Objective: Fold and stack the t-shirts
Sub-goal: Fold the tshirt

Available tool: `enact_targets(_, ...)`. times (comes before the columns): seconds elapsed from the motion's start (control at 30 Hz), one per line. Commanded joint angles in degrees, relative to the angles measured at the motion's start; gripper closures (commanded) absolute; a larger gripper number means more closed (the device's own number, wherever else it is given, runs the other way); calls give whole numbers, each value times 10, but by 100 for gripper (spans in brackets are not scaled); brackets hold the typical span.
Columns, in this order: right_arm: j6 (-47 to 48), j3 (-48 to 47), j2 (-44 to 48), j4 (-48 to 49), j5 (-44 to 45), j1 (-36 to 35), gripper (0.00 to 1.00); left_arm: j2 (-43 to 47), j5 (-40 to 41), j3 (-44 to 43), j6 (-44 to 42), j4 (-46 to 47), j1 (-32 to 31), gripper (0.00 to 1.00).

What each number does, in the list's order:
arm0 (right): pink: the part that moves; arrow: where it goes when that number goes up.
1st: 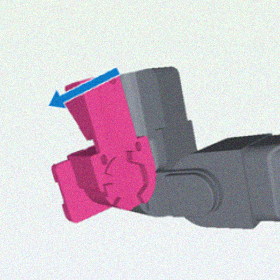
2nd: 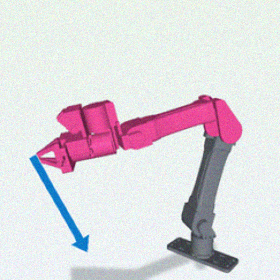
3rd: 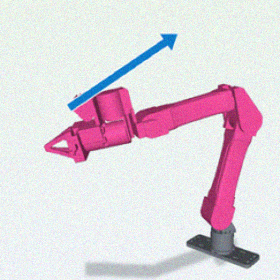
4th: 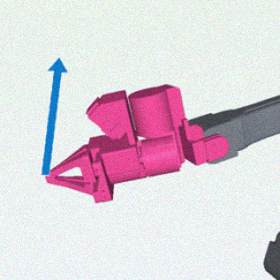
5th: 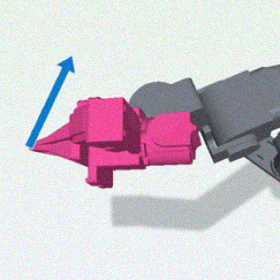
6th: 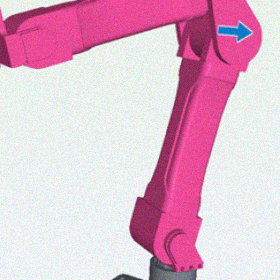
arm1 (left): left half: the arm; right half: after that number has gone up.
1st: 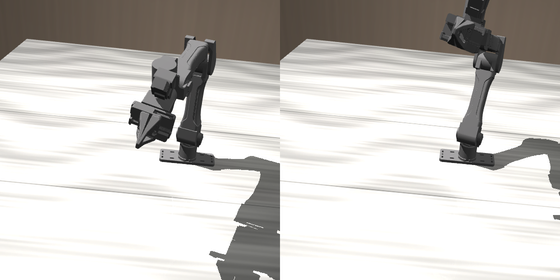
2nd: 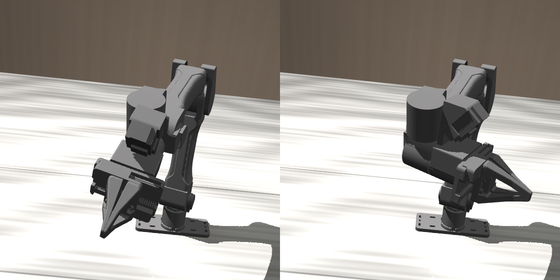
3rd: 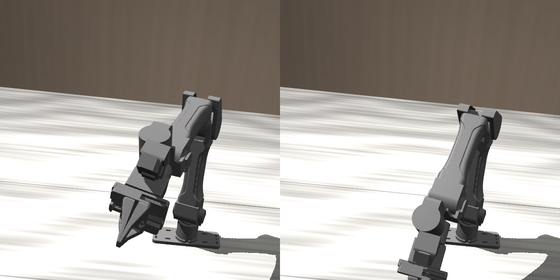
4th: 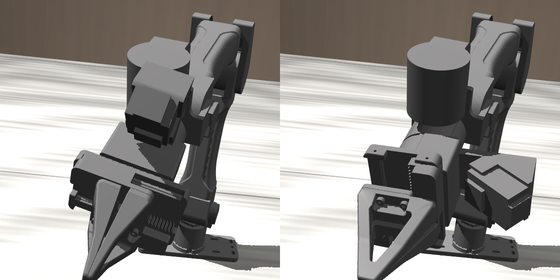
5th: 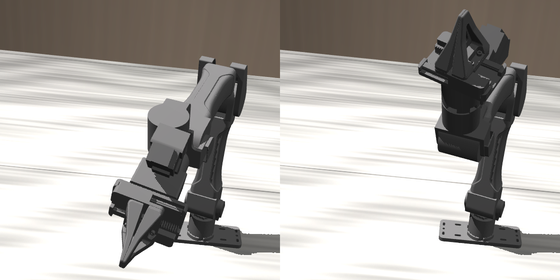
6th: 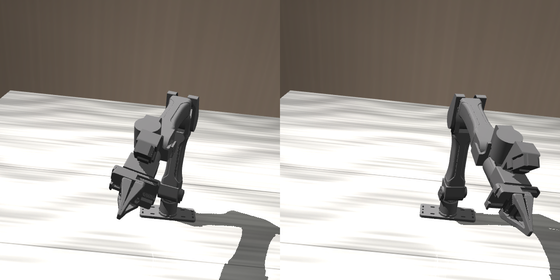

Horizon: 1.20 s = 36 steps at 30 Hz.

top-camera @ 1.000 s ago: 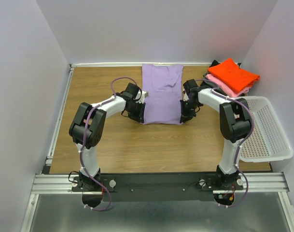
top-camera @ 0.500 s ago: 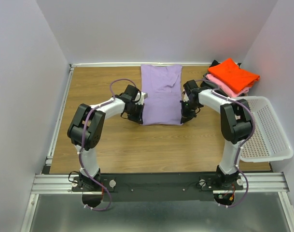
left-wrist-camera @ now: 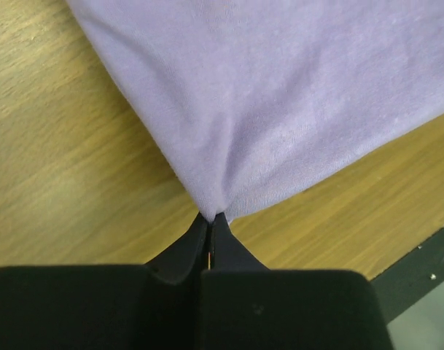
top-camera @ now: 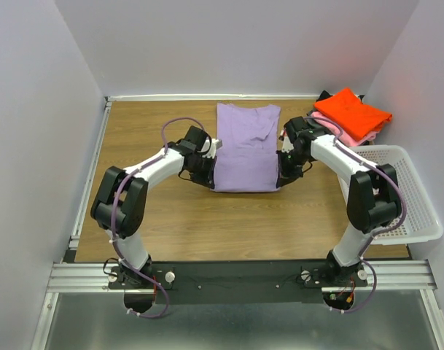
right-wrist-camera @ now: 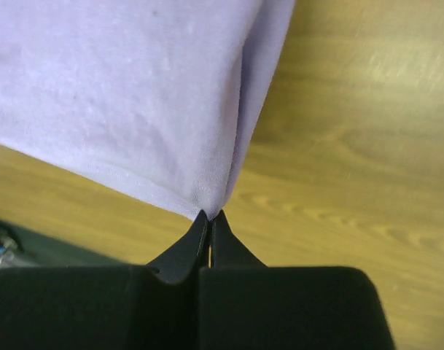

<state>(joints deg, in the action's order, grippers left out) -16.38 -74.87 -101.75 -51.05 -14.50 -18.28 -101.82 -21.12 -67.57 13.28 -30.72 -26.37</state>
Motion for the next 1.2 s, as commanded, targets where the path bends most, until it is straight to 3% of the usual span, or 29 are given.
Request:
enact_targets(0.0,13,2,43,-76,-37,-1,98,55,-22,7,6,-51,-1,100)
enact_targets(0.53,-15,-48,165,-219,-83,-11,98,214,-99,-8,75,-163,-30,100)
enact_targets(0.8,-64,-104,178,-243,-38,-11,98,235,-85,-54,110,-187,-33,100)
enact_targets(1.17,-161,-142,137,-182,45,-11,99,188,-75,-84,105,-162,0,100)
